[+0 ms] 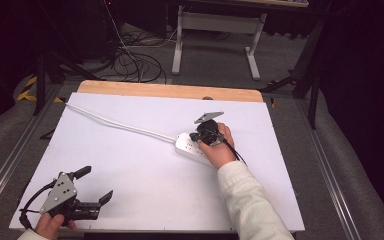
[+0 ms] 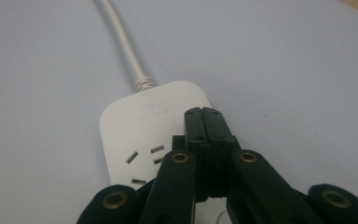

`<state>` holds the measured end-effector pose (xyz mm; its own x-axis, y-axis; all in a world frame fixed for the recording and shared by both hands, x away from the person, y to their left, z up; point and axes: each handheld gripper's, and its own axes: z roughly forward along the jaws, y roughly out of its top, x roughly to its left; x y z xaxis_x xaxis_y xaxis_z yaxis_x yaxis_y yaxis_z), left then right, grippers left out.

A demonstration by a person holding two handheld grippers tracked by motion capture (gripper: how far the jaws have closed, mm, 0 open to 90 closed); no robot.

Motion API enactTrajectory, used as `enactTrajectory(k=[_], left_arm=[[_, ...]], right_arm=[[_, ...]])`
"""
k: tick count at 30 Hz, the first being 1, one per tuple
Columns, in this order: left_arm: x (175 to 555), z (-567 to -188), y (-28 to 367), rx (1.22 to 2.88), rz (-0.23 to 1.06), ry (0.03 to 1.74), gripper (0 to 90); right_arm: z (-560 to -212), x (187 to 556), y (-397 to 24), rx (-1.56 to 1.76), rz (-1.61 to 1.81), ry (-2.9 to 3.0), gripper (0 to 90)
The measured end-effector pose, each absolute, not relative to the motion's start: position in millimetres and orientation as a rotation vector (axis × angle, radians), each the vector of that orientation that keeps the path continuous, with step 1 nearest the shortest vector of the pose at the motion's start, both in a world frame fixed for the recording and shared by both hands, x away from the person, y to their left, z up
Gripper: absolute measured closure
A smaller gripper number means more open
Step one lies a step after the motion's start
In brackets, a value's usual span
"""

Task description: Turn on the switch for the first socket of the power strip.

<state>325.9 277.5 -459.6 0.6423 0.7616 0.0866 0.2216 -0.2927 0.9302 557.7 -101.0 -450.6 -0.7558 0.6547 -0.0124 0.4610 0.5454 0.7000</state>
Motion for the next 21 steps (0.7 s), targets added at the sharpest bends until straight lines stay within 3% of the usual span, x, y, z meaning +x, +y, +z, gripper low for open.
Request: enactTrajectory(k=[21], left_arm=[[325.8, -459.8, 276.9, 1.832, 0.652, 0.788, 3.5]], right_arm=[[-451.8, 557.0, -98.8, 0.956, 0.996, 2.516, 90.0]])
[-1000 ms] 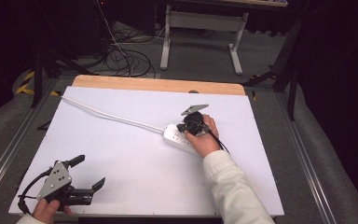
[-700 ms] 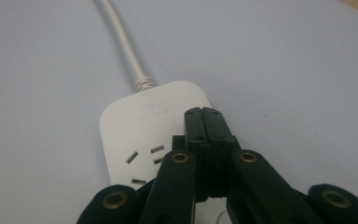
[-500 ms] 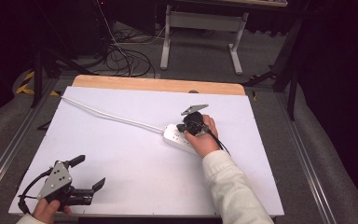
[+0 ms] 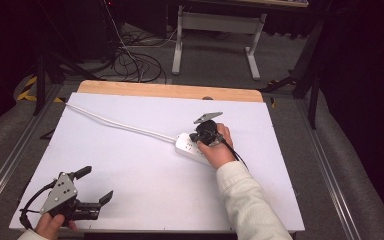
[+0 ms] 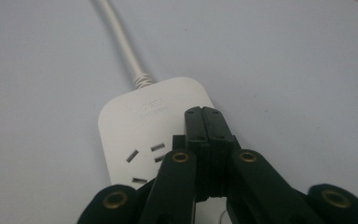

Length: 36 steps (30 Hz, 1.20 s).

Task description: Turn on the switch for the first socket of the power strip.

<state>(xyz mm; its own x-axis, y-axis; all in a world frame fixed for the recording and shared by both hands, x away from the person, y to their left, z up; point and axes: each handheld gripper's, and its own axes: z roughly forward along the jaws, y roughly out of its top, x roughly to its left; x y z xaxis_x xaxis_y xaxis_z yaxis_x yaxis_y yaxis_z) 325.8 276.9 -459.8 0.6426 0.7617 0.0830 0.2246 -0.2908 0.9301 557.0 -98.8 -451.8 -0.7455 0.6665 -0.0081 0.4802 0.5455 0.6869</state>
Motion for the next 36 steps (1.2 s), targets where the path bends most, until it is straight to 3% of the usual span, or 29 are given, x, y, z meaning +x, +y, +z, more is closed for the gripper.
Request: enactTrajectory(k=[36], left_arm=[[325.7, -459.5, 276.0, 1.833, 0.648, 0.786, 3.5]], right_arm=[[-452.5, 555.1, -96.8, 1.016, 0.977, 2.507, 90.0]])
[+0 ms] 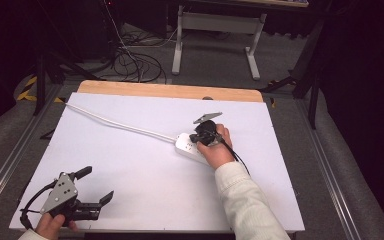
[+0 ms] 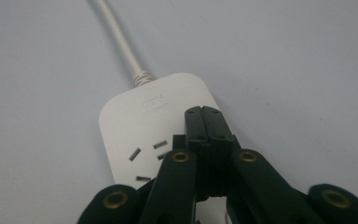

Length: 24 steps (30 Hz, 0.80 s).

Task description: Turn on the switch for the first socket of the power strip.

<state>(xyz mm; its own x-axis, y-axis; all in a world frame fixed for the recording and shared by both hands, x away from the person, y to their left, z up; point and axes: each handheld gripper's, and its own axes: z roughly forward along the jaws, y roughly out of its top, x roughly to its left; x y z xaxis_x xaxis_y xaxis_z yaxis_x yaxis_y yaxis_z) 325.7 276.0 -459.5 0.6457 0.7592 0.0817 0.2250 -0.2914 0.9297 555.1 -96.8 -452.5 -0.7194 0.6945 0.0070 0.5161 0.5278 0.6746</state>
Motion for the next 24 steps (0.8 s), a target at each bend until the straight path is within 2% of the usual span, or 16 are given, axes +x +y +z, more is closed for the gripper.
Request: enactTrajectory(k=[16, 24], left_arm=[[326, -459, 276, 1.833, 0.641, 0.783, 3.5], [327, -459, 276, 1.828, 0.642, 0.784, 3.5]], right_arm=[[-450, 553, -96, 1.038, 0.974, 2.485, 90.0], [-431, 543, -97, 0.974, 1.069, 2.433, 90.0]])
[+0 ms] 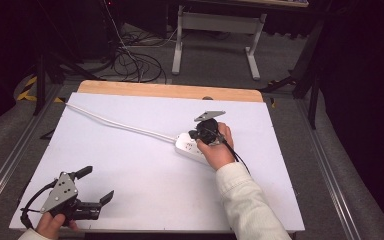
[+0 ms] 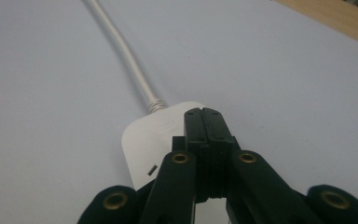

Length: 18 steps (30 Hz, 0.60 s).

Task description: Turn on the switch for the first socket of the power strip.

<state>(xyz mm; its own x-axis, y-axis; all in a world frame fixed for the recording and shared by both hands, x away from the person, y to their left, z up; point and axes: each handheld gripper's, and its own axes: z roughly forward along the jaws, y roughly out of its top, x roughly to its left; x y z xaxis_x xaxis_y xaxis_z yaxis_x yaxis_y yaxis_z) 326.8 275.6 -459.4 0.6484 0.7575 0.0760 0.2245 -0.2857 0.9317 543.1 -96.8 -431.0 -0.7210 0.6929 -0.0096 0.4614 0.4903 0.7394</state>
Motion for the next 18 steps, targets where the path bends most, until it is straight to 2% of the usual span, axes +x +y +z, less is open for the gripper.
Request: enactTrajectory(k=[6, 18], left_arm=[[327, -460, 275, 1.828, 0.636, 0.785, 3.5], [328, -460, 275, 1.834, 0.633, 0.785, 3.5]], right_arm=[[-415, 531, -99, 0.928, 1.122, 2.411, 90.0], [-405, 528, -105, 0.906, 1.167, 2.394, 90.0]])
